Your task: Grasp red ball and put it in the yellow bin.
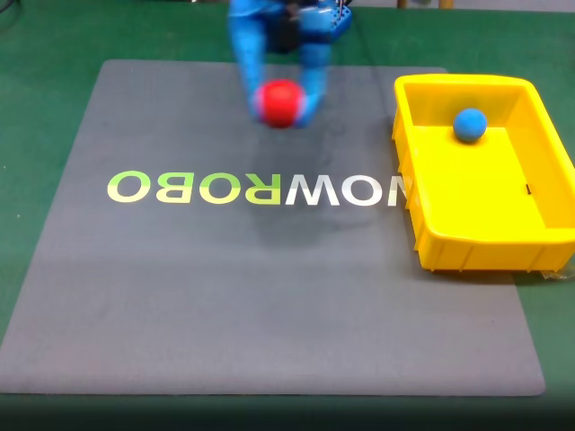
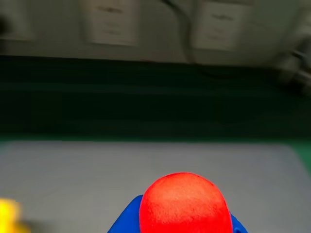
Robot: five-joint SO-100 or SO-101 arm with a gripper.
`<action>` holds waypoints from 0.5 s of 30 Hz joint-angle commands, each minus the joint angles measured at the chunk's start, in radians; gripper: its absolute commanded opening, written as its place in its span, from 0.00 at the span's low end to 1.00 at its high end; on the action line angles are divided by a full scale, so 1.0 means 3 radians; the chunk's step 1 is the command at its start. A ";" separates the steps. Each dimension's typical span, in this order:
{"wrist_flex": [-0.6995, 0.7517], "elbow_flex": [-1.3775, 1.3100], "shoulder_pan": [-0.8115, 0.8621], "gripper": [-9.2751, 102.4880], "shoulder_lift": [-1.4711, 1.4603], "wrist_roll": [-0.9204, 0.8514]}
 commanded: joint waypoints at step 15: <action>-0.0164 0.0179 -0.1733 0.08 0.0240 0.0271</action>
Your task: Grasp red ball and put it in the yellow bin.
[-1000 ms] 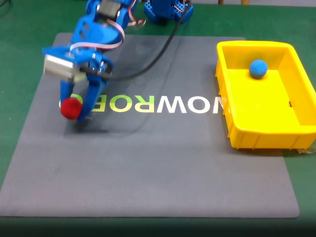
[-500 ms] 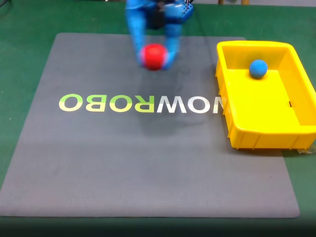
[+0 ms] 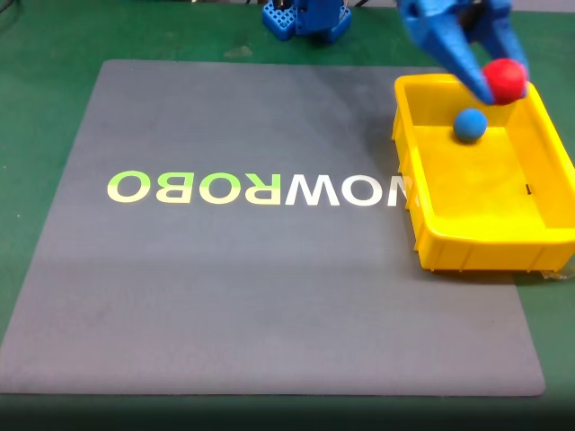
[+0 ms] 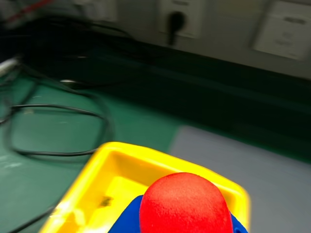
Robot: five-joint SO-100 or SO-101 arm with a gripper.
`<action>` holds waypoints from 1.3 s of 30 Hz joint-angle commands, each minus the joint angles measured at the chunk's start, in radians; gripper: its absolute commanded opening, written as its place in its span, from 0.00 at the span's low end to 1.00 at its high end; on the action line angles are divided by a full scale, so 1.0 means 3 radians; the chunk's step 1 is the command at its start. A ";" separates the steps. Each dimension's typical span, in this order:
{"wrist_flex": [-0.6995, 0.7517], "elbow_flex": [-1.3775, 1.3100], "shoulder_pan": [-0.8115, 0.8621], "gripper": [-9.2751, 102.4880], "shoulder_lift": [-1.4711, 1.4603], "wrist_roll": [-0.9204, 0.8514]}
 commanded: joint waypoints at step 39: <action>-0.0118 -0.0051 0.0087 0.43 0.0133 0.0179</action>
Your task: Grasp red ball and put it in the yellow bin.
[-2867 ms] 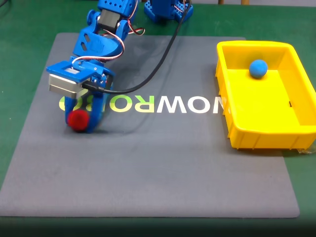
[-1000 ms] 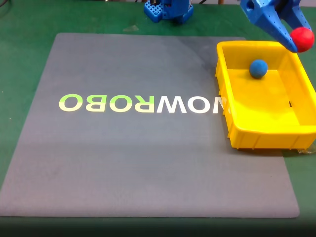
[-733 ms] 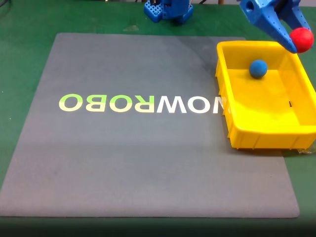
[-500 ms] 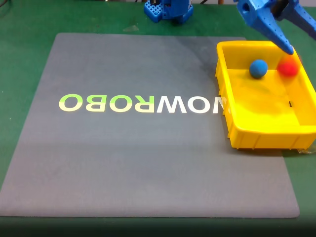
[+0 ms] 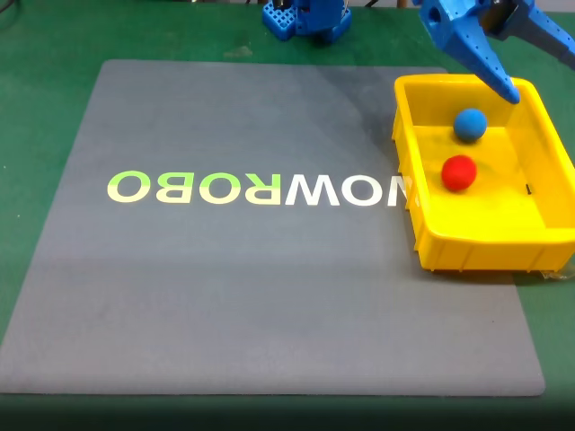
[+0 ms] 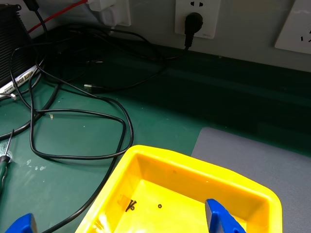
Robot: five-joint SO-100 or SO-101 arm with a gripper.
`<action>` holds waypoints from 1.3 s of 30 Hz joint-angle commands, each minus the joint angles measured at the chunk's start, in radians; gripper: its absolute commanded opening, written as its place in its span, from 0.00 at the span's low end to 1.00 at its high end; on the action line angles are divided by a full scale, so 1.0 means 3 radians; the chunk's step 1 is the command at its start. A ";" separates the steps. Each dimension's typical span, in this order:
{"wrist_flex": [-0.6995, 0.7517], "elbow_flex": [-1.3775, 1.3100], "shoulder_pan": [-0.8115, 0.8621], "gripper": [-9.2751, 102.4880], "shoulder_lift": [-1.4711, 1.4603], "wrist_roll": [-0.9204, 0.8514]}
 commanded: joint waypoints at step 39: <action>0.1969 0.4009 0.1483 0.08 0.5037 -0.0424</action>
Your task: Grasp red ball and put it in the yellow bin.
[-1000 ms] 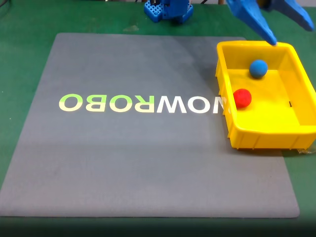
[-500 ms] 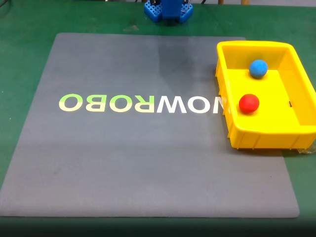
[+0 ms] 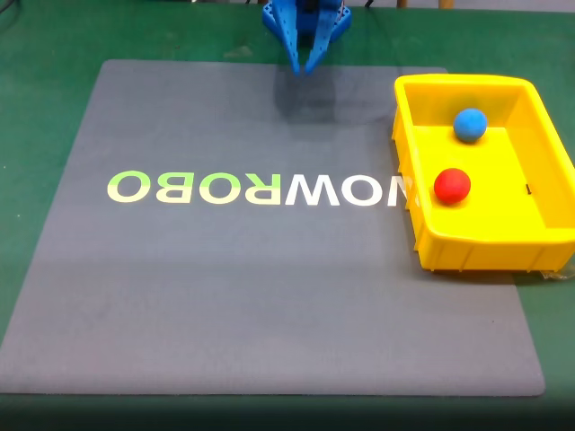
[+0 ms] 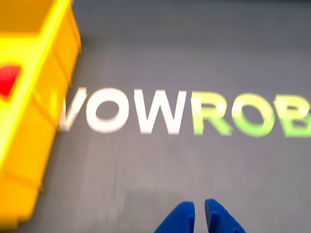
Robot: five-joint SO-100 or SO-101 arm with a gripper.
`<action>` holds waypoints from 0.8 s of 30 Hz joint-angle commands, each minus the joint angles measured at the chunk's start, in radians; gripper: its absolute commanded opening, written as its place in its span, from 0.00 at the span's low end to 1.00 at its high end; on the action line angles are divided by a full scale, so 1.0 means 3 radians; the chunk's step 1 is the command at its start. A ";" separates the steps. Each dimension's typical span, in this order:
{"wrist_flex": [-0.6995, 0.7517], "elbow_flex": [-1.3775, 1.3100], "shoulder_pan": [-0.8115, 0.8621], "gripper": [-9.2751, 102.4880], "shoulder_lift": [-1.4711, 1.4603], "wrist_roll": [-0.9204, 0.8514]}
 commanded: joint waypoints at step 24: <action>0.2342 0.0568 -0.0066 0.08 0.0966 0.0082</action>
